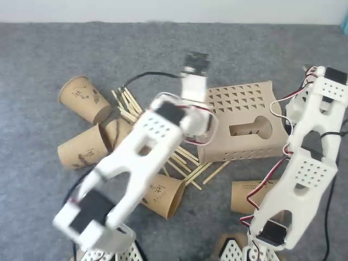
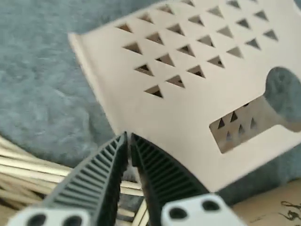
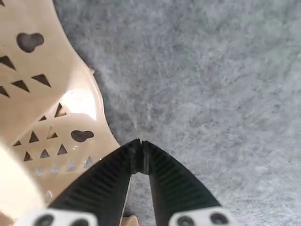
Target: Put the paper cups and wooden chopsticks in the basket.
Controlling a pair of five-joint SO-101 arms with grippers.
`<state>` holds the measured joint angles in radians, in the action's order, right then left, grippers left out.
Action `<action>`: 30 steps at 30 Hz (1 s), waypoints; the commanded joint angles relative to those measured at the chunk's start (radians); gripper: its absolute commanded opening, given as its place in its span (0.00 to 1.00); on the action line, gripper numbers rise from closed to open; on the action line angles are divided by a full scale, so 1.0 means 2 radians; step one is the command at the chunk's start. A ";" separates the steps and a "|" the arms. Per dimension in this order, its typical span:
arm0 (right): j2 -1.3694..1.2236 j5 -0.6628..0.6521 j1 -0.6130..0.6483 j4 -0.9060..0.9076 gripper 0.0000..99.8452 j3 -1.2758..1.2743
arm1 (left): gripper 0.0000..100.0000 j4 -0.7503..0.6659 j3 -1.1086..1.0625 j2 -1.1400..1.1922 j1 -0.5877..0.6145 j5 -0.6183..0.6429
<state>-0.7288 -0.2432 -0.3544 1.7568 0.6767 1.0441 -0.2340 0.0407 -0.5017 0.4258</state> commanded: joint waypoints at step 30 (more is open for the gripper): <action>0.209 0.031 0.185 0.016 0.01 0.026 | 0.01 -0.012 -0.016 0.009 0.147 0.014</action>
<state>-0.4312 -0.1941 -0.0460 1.7568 0.6782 1.0533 -0.2524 0.1204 -0.2424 0.4473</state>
